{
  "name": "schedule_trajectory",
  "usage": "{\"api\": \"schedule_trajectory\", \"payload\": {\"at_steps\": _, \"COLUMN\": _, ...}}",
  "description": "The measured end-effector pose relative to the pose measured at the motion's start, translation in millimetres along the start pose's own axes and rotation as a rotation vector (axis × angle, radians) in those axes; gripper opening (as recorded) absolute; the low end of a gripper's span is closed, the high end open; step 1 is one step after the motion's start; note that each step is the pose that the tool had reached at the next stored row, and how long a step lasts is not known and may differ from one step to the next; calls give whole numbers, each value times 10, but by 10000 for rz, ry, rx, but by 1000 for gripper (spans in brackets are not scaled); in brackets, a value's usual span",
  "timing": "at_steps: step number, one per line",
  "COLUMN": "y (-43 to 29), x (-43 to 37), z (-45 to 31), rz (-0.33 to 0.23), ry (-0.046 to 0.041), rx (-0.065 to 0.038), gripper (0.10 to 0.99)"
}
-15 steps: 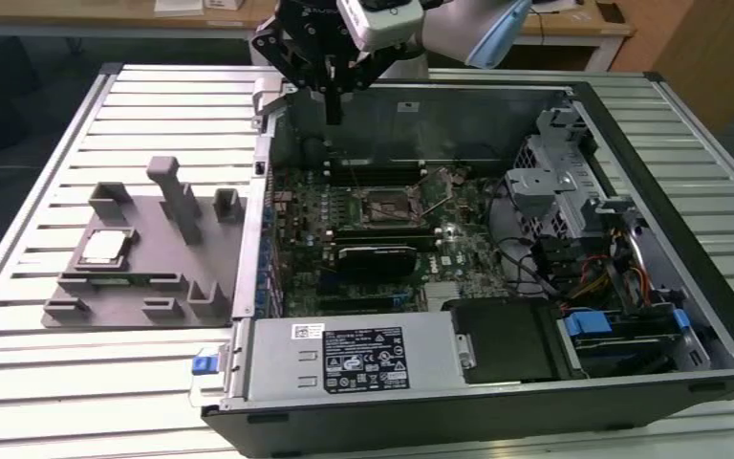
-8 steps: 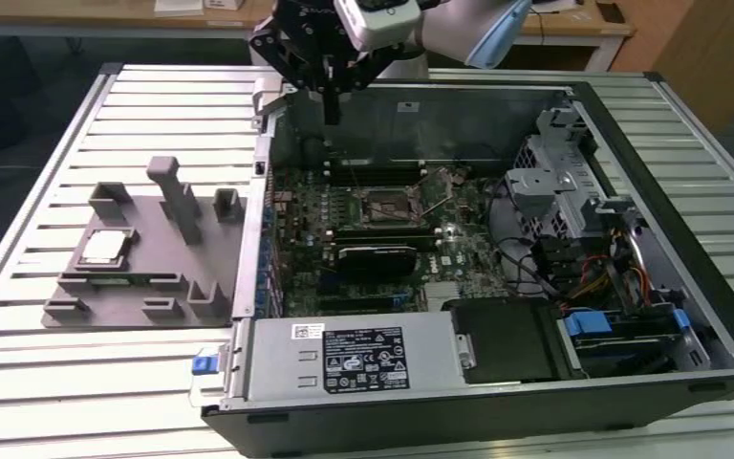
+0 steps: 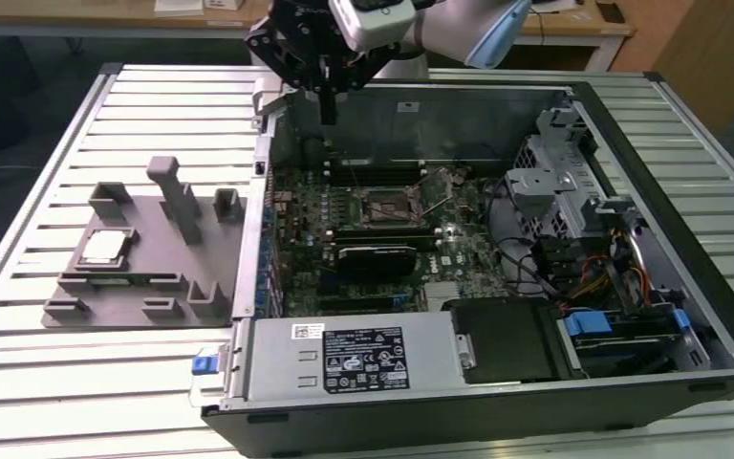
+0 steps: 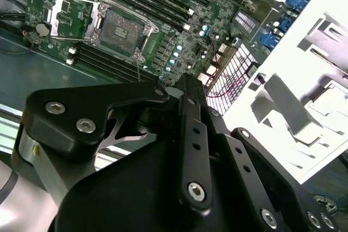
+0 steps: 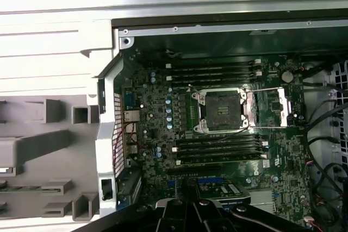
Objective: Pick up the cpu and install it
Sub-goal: 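Reach for the cpu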
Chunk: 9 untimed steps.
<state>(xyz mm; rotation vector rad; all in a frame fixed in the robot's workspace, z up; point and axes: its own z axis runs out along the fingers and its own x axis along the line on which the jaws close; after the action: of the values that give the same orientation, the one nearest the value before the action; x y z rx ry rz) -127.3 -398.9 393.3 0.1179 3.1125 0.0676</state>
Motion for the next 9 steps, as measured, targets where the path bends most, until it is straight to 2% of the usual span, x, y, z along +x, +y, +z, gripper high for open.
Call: {"api": "schedule_trajectory", "payload": {"at_steps": 9, "y": -3, "x": 39, "z": -1, "rz": 0, "ry": 0, "rx": -1, "gripper": 106}}
